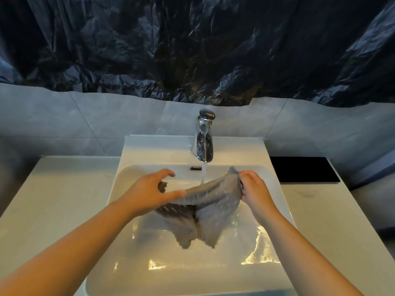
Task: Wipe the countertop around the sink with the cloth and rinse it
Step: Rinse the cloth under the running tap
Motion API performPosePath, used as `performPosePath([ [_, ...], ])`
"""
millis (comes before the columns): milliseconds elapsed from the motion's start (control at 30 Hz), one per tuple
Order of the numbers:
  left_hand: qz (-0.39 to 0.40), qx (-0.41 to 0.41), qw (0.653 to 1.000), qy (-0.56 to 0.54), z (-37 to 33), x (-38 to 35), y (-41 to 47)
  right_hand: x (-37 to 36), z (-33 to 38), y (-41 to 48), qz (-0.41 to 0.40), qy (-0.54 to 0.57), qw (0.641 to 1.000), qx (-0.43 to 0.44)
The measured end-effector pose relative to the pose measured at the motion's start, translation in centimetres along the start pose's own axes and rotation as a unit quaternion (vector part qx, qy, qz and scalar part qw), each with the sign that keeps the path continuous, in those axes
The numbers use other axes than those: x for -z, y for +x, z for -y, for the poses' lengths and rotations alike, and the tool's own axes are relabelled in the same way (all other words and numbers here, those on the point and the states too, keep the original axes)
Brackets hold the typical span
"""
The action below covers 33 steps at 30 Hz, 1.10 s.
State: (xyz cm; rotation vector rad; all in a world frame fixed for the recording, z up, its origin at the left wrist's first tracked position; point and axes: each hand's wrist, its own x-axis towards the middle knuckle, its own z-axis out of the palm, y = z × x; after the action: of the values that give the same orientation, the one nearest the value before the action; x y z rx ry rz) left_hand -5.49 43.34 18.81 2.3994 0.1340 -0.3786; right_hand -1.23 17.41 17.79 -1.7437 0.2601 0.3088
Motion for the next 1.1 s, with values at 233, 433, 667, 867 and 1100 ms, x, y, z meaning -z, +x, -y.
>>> performPosePath([
  [233, 0.037, 0.030, 0.996, -0.070, 0.3, 0.6, 0.0, -2.3, 0.0, 0.6, 0.040, -0.023, 0.999, 0.024],
  [433, -0.028, 0.108, 0.915, -0.388, 0.3, 0.8, -0.7, -4.1, -0.1, 0.8, 0.072, -0.021, 0.997, 0.027],
  [667, -0.057, 0.099, 0.990, -0.087, 0.3, -0.3, -0.3, -6.0, 0.5, 1.0, 0.098, 0.022, 0.994, 0.039],
  [867, 0.056, 0.057, 0.992, -0.100, -0.8, -2.0, 0.1, -5.8, 0.3, 1.3, 0.060, 0.087, 0.994, 0.019],
  [1100, 0.053, 0.012, 0.969, -0.243, -2.6, -2.5, 0.5, -4.3, -1.4, 0.8, 0.095, 0.056, 0.994, -0.011],
])
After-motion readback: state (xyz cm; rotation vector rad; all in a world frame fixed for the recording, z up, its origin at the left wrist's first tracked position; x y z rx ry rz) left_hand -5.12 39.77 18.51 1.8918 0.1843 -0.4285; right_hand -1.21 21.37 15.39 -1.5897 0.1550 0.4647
